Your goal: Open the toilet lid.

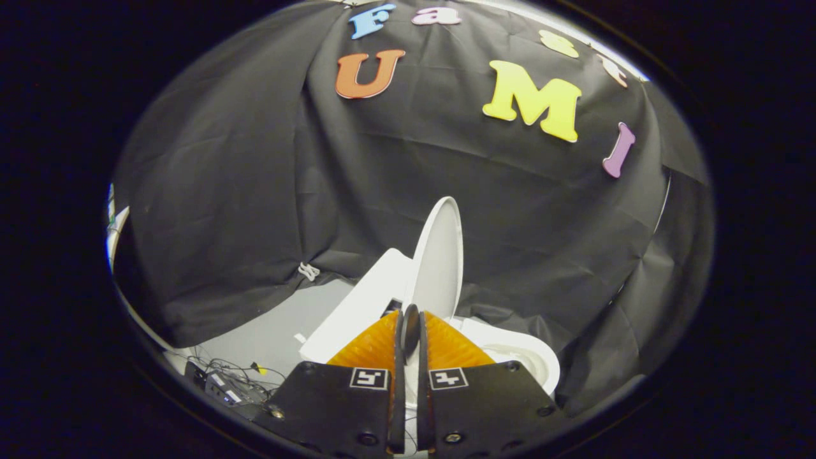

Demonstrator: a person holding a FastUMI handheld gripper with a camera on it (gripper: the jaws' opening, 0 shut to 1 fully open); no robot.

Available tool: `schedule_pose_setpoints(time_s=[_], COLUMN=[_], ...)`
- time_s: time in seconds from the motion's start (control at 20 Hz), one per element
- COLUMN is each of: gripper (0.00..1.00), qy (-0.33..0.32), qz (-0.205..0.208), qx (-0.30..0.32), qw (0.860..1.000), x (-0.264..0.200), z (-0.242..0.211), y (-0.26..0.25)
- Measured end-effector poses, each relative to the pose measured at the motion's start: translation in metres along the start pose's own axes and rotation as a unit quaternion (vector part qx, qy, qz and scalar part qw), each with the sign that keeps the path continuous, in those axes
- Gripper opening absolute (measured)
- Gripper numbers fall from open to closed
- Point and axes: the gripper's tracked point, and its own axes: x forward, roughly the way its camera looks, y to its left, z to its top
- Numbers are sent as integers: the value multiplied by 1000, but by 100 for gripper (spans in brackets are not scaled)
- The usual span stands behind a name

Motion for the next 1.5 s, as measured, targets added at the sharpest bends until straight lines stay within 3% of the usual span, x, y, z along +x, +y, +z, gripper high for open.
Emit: schedule_pose_setpoints(time_s=[0.2, 0.3, 0.6, 0.7, 1.1, 1.3, 1.5], gripper=[13, 22, 65, 81, 100, 100, 100], qy=[-10, -22, -101, -129, -166, -185, -215], qz=[13, 40, 76, 35, 12, -19, -10], qx=[18, 46, 53, 34, 82, 73, 69], qw=[1000, 998, 991, 991, 983, 980, 974], x=[-8, -13, -62, -79, -128, -146, -159], z=[-3, -1, 8, 6, -50, -78, -106], y=[-17, -24, -58, -93, -192, -236, -262])
